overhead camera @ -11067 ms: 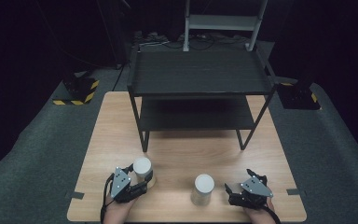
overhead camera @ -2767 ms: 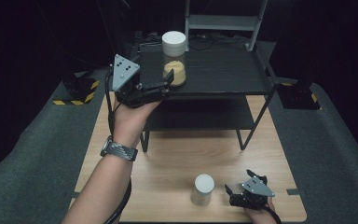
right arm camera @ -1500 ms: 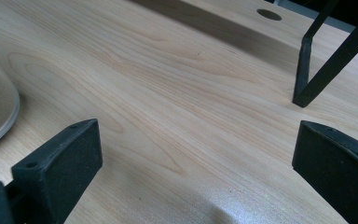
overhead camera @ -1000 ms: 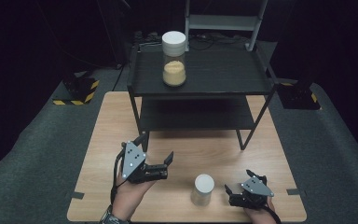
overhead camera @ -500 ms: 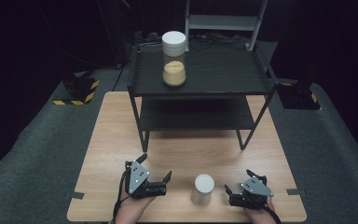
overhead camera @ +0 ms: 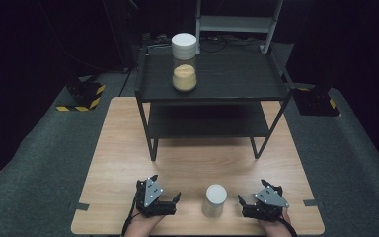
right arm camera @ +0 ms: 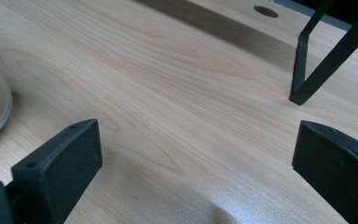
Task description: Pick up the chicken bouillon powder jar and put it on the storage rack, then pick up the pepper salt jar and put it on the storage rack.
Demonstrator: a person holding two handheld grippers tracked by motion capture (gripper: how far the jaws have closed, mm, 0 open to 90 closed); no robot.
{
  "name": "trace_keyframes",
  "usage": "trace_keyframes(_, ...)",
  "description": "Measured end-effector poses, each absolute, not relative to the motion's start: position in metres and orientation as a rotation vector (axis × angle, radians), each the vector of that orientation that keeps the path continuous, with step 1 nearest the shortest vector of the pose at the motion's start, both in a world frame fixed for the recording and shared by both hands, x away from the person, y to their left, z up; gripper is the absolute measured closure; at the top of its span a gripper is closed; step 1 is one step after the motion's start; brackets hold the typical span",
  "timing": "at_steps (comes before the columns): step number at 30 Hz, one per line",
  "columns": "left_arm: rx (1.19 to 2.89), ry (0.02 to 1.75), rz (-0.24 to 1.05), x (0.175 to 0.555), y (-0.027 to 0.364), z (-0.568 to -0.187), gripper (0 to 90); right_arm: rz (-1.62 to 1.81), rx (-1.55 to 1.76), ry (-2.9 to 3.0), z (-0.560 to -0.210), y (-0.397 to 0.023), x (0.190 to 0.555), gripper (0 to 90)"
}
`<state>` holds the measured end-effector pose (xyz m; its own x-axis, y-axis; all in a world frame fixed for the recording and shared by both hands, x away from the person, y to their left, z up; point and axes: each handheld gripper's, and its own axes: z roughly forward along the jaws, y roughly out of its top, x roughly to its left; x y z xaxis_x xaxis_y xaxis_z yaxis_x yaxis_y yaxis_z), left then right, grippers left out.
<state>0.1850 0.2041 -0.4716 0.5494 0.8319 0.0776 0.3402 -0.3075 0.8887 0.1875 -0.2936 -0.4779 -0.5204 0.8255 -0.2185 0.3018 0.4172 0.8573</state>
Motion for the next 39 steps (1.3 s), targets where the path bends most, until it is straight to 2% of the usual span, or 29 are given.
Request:
trace_keyframes(14, 2.081, 0.918, 0.792, 0.187, 0.178, -0.470, 0.7, 1.069, 0.932, 2.030, -0.479, -0.297, 0.186, 0.7)
trace_keyframes(39, 2.075, 0.886, 0.818, 0.180, 0.177, -0.473, 0.9, 1.128, 0.928, 1.993, -0.485, -0.302, 0.181, 0.9)
